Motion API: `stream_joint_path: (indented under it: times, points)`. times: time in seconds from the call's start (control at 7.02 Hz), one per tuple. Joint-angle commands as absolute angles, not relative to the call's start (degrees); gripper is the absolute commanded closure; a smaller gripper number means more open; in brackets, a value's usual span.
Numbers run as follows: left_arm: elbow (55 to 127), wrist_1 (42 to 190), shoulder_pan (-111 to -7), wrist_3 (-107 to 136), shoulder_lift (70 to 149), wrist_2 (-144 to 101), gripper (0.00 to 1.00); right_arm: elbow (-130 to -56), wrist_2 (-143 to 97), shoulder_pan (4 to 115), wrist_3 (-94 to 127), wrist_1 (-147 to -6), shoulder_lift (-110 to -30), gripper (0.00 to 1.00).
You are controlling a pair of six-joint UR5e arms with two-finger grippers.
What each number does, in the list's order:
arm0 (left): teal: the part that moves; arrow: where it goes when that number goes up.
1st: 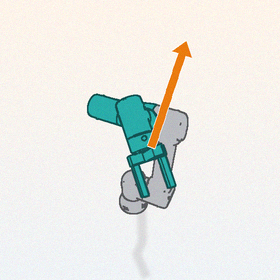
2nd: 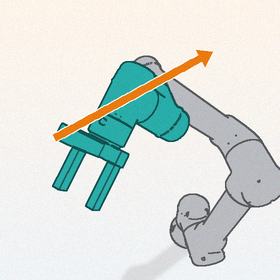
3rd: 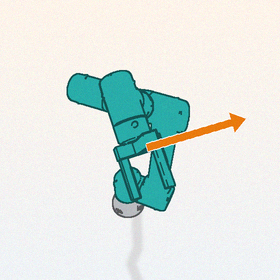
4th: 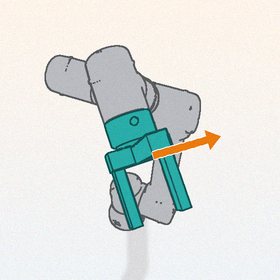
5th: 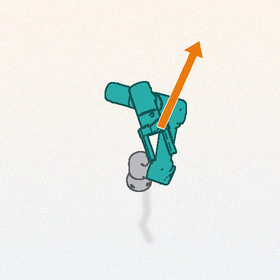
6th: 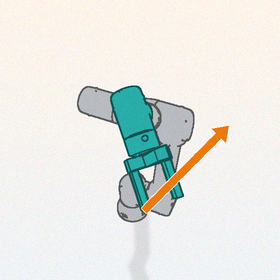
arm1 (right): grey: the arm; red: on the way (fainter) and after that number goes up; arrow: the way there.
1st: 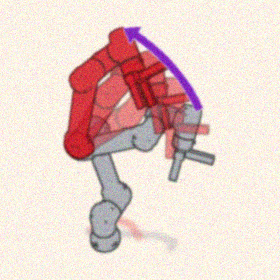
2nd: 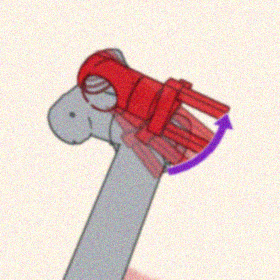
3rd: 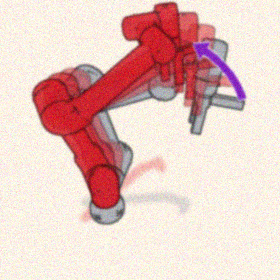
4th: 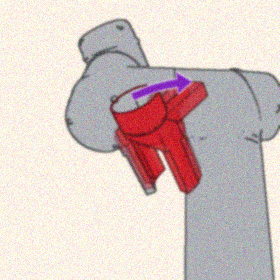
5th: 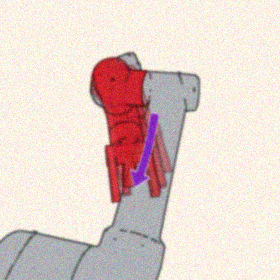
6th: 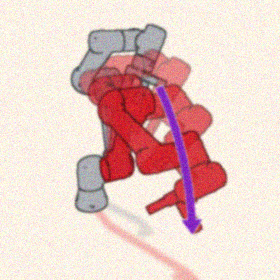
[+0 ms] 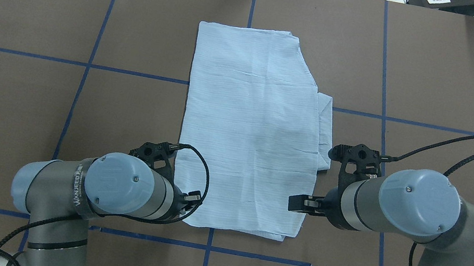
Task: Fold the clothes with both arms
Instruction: 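Lower both grippers to the shirt edge nearest the robot and grasp it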
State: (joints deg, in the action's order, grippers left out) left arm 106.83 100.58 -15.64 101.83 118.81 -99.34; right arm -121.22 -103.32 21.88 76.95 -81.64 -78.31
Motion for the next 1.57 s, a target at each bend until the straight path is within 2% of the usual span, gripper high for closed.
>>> stream_joint_path:
  times: [0.0,0.29,0.43,1.14,1.28,1.43]
  points:
    - [108.1,100.5,-16.3,101.8,118.8,-99.5,1.00,-119.0,-100.9,16.7,92.7,-82.1,-76.7,0.00]
    - [108.1,100.5,-17.0,101.7,118.8,-99.5,1.00,-110.3,-99.1,15.6,104.9,-82.3,-68.9,0.00]
    - [108.1,100.5,-17.0,101.7,118.8,-99.6,1.00,-108.5,-99.1,15.6,108.5,-83.5,-67.3,0.00]
    - [108.1,100.5,-17.1,101.7,119.1,-99.5,1.00,-107.0,-99.1,15.3,110.3,-84.6,-67.3,0.01]
    - [108.1,100.5,-17.1,101.7,119.1,-99.5,1.00,-107.0,-99.1,15.3,110.3,-85.4,-67.2,0.34]
    - [108.1,100.5,-17.1,101.7,119.0,-99.5,1.00,-107.0,-99.2,15.3,110.1,-85.4,-67.2,0.79]
